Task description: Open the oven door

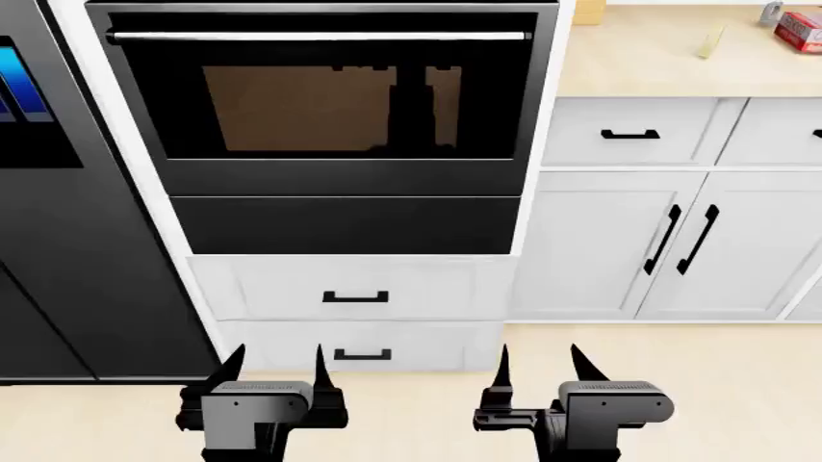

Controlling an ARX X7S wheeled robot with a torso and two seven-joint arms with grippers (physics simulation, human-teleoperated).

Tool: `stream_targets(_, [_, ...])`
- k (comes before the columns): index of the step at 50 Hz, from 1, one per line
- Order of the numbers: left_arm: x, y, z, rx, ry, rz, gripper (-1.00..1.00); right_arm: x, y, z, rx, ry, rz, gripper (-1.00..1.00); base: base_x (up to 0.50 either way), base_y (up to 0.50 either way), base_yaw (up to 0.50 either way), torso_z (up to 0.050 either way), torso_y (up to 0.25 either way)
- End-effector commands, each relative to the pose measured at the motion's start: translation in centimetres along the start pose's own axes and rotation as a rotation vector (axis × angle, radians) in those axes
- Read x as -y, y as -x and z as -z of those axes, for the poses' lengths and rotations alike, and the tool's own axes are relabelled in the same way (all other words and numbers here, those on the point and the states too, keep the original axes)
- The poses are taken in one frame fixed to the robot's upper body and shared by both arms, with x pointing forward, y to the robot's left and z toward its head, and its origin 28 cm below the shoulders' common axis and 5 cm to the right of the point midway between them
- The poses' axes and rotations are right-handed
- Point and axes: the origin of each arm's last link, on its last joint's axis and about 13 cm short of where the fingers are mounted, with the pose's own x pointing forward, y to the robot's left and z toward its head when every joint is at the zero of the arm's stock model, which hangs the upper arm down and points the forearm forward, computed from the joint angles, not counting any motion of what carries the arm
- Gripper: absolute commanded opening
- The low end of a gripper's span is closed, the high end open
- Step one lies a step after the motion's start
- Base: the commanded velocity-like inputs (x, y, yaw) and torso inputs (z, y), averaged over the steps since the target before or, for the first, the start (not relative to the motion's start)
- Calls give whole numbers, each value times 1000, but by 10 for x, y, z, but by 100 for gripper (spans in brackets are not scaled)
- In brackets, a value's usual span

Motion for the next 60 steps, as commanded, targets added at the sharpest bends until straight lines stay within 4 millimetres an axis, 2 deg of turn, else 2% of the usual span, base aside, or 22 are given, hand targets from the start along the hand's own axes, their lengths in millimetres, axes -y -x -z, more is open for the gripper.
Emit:
stream_targets(1, [0, 0, 0, 0, -1, 0, 100, -1, 2, 0, 12, 7, -7, 100, 0, 0, 0, 0, 0])
stream_targets(15, [-1, 0, -1, 3, 1, -10, 100, 0, 0, -2, 16, 32, 14, 100, 0, 0, 0, 0, 0])
stream_targets(17, [-2, -2, -6, 27, -5, -26, 100, 1, -1, -6, 47, 36, 40, 100, 0, 0, 0, 0, 0])
stream_targets(19, [-8, -2, -19, 110, -28, -72, 100, 4, -1, -18, 116, 54, 79, 100, 0, 0, 0, 0, 0])
stream_targets(27, [-19, 11, -59, 358, -63, -150, 100, 9, 13, -58, 327, 57, 124, 100, 0, 0, 0, 0, 0])
stream_targets(37, [-26, 25, -86, 540, -74, -209, 100, 13, 25, -84, 498, 92, 165, 100, 0, 0, 0, 0, 0])
stream_targets(48, [-32, 38, -105, 743, -113, -274, 100, 14, 40, -100, 656, 101, 179, 100, 0, 0, 0, 0, 0])
stream_targets(60, [-33, 51, -115, 893, -115, -278, 100, 16, 39, -106, 757, 98, 178, 100, 0, 0, 0, 0, 0])
